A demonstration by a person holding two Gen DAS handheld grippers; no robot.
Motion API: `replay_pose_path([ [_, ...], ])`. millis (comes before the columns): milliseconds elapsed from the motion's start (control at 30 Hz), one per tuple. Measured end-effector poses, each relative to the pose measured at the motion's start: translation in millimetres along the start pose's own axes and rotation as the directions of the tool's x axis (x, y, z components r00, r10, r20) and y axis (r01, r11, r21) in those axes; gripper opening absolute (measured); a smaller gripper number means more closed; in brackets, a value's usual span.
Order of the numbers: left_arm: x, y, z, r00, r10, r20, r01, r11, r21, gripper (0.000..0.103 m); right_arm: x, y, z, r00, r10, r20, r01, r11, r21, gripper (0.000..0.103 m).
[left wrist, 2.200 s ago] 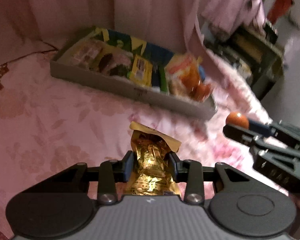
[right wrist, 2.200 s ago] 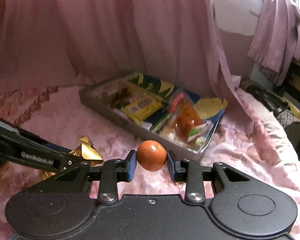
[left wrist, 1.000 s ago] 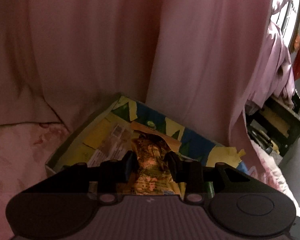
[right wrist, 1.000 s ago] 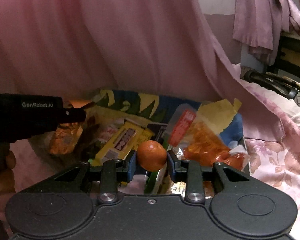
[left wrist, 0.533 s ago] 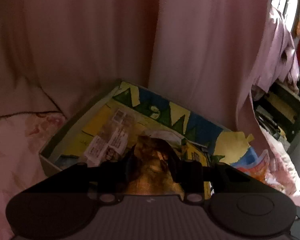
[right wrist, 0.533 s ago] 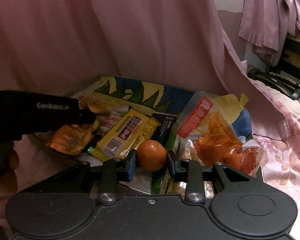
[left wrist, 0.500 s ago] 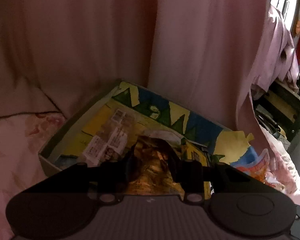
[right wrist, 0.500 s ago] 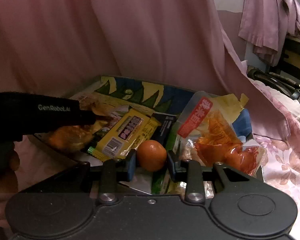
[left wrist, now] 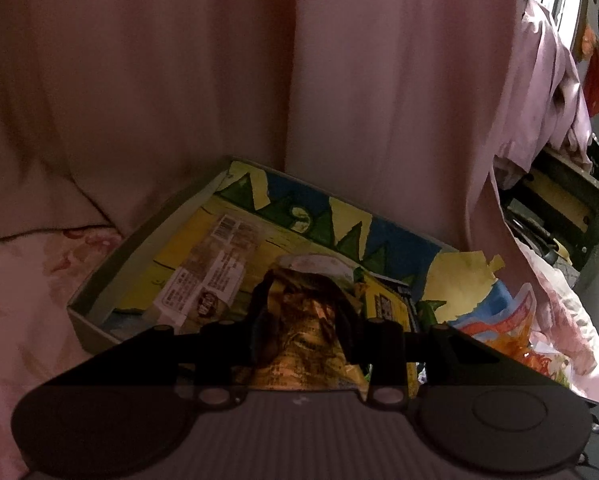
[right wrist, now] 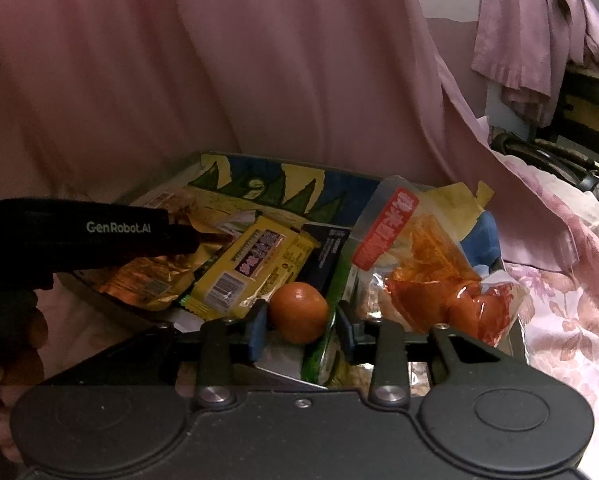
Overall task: Organize snacks
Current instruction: 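Open both tools inside the tray to release the sweet and mandarin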
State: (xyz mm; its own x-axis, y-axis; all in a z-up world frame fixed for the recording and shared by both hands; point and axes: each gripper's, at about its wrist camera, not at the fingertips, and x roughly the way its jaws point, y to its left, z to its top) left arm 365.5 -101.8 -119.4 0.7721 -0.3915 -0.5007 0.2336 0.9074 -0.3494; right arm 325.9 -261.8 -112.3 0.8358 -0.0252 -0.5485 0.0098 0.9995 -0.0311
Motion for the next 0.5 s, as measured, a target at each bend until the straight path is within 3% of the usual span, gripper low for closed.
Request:
replay_pose_path([
  [200, 2, -3, 0, 1.000, 0.012, -0.002, -0.012, 1.000, 0.008, 0.044, -6, -2, -2, 1.000, 0.005, 0.009, -0.005, 1.000, 0.010, 0.051],
  [267, 2, -4, 0, 1.000, 0.016, -0.005, -0.016, 1.000, 0.001, 0.050, -7, -4, -1, 1.000, 0.002, 0.011, -0.002, 1.000, 0.021, 0.054],
  [333, 0, -5, -1, 1.000, 0.021, 0.008, -0.021, 1.000, 0.000, 0.062, -11, -7, -2, 1.000, 0.000, 0.012, 0.000, 0.999, 0.038, 0.058],
  [500, -12, -9, 1, 0.999, 0.026, 0.041, -0.026, 1.000, 0.001, 0.075, -29, -15, -1, 0.999, -0.013, 0.032, 0.011, 0.998, 0.067, 0.067],
])
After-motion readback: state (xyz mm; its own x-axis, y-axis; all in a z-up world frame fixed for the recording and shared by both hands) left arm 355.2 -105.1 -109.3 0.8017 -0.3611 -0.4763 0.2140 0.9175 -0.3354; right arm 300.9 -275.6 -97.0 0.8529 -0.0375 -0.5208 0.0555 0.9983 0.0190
